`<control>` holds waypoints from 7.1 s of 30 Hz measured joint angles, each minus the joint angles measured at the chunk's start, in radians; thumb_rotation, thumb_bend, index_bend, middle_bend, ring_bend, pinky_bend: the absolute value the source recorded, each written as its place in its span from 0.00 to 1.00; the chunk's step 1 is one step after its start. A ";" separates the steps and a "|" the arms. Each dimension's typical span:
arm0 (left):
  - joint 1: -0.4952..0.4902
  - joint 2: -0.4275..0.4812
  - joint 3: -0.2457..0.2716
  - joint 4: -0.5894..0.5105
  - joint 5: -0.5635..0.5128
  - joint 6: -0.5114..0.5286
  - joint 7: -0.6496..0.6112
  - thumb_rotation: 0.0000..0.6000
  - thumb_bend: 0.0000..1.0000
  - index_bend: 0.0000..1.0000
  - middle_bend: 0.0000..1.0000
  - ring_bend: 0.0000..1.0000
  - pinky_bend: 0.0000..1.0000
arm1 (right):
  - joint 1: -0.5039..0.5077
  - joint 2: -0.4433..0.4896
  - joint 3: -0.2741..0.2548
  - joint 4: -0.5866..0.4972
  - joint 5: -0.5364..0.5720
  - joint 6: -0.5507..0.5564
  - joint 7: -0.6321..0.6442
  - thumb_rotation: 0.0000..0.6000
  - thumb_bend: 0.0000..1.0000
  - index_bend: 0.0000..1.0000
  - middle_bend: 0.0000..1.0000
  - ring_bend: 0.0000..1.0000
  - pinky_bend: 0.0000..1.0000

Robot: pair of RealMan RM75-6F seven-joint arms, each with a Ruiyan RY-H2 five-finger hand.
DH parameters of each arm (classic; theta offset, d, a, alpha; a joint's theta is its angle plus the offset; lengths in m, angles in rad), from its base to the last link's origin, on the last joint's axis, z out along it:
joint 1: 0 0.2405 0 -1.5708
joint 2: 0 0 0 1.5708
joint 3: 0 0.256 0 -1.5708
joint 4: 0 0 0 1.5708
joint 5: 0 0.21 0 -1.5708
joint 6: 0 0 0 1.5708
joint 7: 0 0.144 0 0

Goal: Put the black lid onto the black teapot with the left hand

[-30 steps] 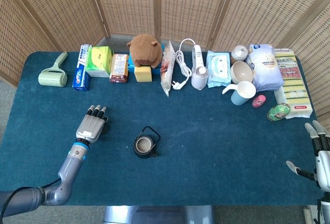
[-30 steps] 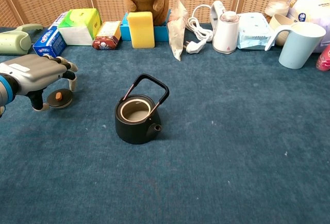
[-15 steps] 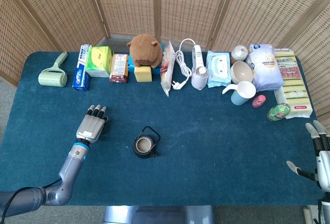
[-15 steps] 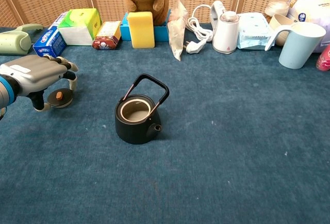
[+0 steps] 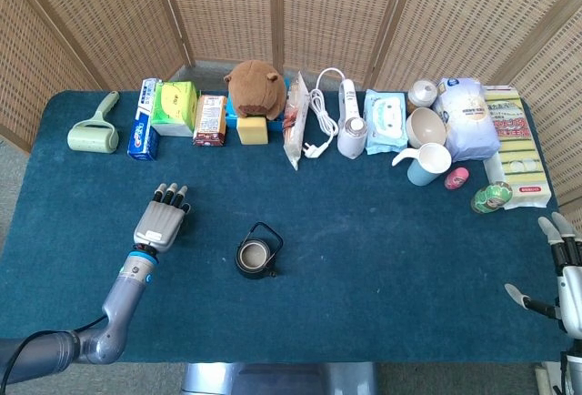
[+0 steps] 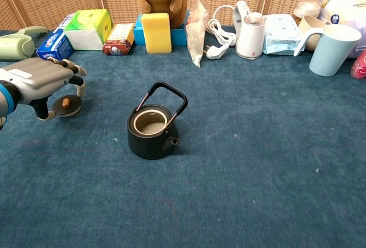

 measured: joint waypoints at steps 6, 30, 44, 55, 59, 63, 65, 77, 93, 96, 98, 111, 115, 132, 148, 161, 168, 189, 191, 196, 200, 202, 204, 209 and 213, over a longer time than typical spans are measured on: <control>0.001 0.025 -0.008 -0.042 0.029 0.012 -0.020 1.00 0.28 0.35 0.08 0.00 0.07 | 0.000 0.001 0.000 0.000 0.002 -0.001 0.001 1.00 0.13 0.00 0.00 0.00 0.00; 0.008 0.156 0.044 -0.363 0.369 0.074 -0.080 1.00 0.28 0.36 0.08 0.00 0.07 | -0.002 0.004 0.000 -0.001 0.000 0.003 0.009 1.00 0.13 0.00 0.00 0.00 0.00; -0.003 0.062 0.055 -0.372 0.383 0.041 -0.001 1.00 0.28 0.36 0.08 0.00 0.07 | -0.001 0.005 -0.002 -0.001 -0.001 0.000 0.010 1.00 0.13 0.00 0.00 0.00 0.00; -0.039 -0.019 0.018 -0.328 0.301 0.011 0.111 1.00 0.28 0.36 0.08 0.00 0.07 | -0.001 0.007 0.000 0.001 0.003 -0.001 0.018 1.00 0.13 0.00 0.00 0.00 0.00; -0.049 -0.031 0.006 -0.321 0.266 0.008 0.138 1.00 0.28 0.36 0.08 0.00 0.07 | -0.001 0.009 0.000 0.000 0.003 -0.002 0.022 1.00 0.13 0.00 0.00 0.00 0.00; -0.059 -0.041 -0.003 -0.316 0.230 0.008 0.160 1.00 0.28 0.36 0.08 0.00 0.07 | -0.001 0.009 -0.001 0.000 0.002 -0.003 0.021 1.00 0.13 0.00 0.00 0.00 0.00; -0.065 -0.047 -0.006 -0.315 0.222 0.005 0.165 1.00 0.28 0.36 0.08 0.00 0.07 | -0.001 0.009 -0.001 0.000 0.001 -0.003 0.020 1.00 0.13 0.00 0.00 0.00 0.00; -0.088 -0.075 -0.010 -0.306 0.181 0.004 0.193 1.00 0.28 0.36 0.05 0.00 0.07 | -0.001 0.011 0.001 0.001 0.005 -0.003 0.027 1.00 0.13 0.00 0.00 0.00 0.00; -0.115 -0.078 -0.018 -0.353 0.048 0.040 0.282 1.00 0.21 0.12 0.00 0.00 0.07 | 0.001 0.013 0.002 -0.002 0.009 -0.008 0.023 1.00 0.13 0.00 0.00 0.00 0.00; -0.124 -0.080 -0.022 -0.373 0.022 0.056 0.304 1.00 0.21 0.12 0.00 0.00 0.07 | 0.000 0.012 0.001 -0.003 0.007 -0.006 0.021 1.00 0.13 0.00 0.00 0.00 0.00; -0.128 -0.080 -0.023 -0.383 0.019 0.064 0.307 1.00 0.21 0.12 0.00 0.00 0.07 | 0.000 0.012 0.001 -0.001 0.006 -0.005 0.022 1.00 0.13 0.00 0.00 0.00 0.00; -0.133 -0.034 -0.030 -0.450 0.121 0.087 0.209 1.00 0.21 0.12 0.00 0.00 0.07 | -0.001 0.014 -0.001 -0.003 0.003 -0.004 0.023 1.00 0.13 0.00 0.00 0.00 0.00; -0.138 -0.047 -0.025 -0.416 0.151 0.074 0.180 1.00 0.21 0.12 0.00 0.00 0.07 | -0.001 0.013 0.000 -0.001 0.005 -0.004 0.025 1.00 0.13 0.00 0.00 0.00 0.00; -0.167 -0.108 -0.039 -0.355 0.109 0.079 0.218 1.00 0.21 0.12 0.00 0.00 0.07 | -0.003 0.020 0.001 -0.004 0.005 -0.003 0.041 1.00 0.13 0.00 0.00 0.00 0.00; -0.181 -0.145 -0.039 -0.295 0.090 0.072 0.209 1.00 0.21 0.12 0.00 0.00 0.07 | -0.006 0.027 0.003 -0.004 0.005 0.003 0.058 1.00 0.13 0.00 0.00 0.00 0.00; -0.186 -0.148 -0.049 -0.305 0.094 0.090 0.205 1.00 0.21 0.12 0.00 0.00 0.07 | -0.010 0.034 0.005 -0.004 0.006 0.007 0.077 1.00 0.13 0.00 0.00 0.00 0.00; -0.188 -0.138 -0.057 -0.315 0.107 0.089 0.182 1.00 0.21 0.12 0.00 0.00 0.07 | -0.009 0.032 0.004 -0.006 0.005 0.005 0.069 1.00 0.13 0.00 0.00 0.00 0.00; -0.210 -0.193 -0.066 -0.239 0.077 0.071 0.192 1.00 0.21 0.12 0.00 0.00 0.07 | -0.006 0.031 0.004 -0.003 0.008 0.000 0.069 1.00 0.13 0.00 0.00 0.00 0.00; -0.210 -0.191 -0.064 -0.241 0.074 0.073 0.198 1.00 0.21 0.12 0.00 0.00 0.07 | -0.008 0.031 0.005 -0.003 0.008 0.002 0.070 1.00 0.13 0.00 0.00 0.00 0.00; -0.207 -0.176 -0.069 -0.266 0.080 0.087 0.196 1.00 0.21 0.12 0.00 0.00 0.07 | -0.007 0.032 0.006 -0.003 0.009 0.002 0.072 1.00 0.13 0.00 0.00 0.00 0.00; -0.204 -0.152 -0.073 -0.300 0.094 0.101 0.195 1.00 0.20 0.11 0.00 0.00 0.07 | -0.007 0.031 0.005 -0.003 0.008 0.001 0.070 1.00 0.13 0.00 0.00 0.00 0.00; -0.202 -0.131 -0.075 -0.323 0.105 0.110 0.194 1.00 0.19 0.04 0.00 0.00 0.07 | -0.007 0.031 0.004 -0.002 0.007 0.001 0.068 1.00 0.13 0.00 0.00 0.00 0.00; -0.197 -0.106 -0.076 -0.346 0.118 0.123 0.193 1.00 0.17 0.00 0.00 0.00 0.07 | -0.007 0.031 0.004 -0.002 0.006 0.002 0.068 1.00 0.13 0.00 0.00 0.00 0.00; -0.176 -0.029 -0.077 -0.397 0.138 0.162 0.194 1.00 0.10 0.00 0.00 0.00 0.07 | -0.006 0.030 0.004 -0.003 0.006 0.001 0.064 1.00 0.13 0.00 0.00 0.00 0.00; -0.140 0.074 -0.068 -0.453 0.163 0.199 0.178 1.00 0.08 0.00 0.00 0.00 0.07 | -0.006 0.028 0.003 -0.004 0.005 0.001 0.058 1.00 0.13 0.00 0.00 0.00 0.00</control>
